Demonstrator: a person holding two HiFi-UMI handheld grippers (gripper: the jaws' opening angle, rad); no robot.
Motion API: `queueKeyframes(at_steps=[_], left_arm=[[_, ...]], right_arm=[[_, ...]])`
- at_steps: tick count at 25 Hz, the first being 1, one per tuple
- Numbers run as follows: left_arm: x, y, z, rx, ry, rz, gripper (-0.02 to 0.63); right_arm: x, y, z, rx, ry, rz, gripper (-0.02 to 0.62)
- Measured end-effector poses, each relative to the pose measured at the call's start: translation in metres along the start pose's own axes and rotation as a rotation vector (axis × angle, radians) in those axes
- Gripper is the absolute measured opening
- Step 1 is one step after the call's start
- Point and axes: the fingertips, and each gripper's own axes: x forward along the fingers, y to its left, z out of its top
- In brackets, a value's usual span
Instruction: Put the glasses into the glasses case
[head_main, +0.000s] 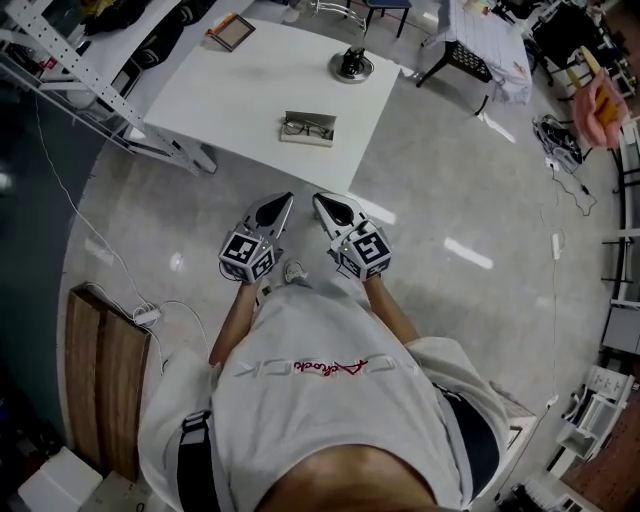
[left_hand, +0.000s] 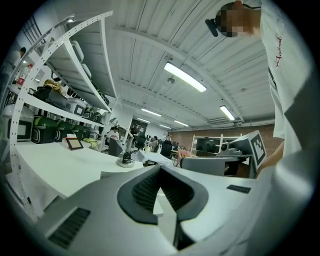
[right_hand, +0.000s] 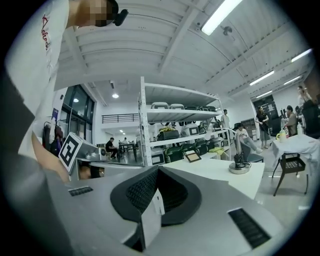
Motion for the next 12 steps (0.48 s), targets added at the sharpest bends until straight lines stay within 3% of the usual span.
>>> queueKeyframes(at_steps=[12], left_arm=[[-0.023,-0.097,-0.029,0.009,0.026,0.014,0.009]], right_arm=[[-0.106,0.018,-0.009,-0.011,-0.006,-0.037,-0.005]])
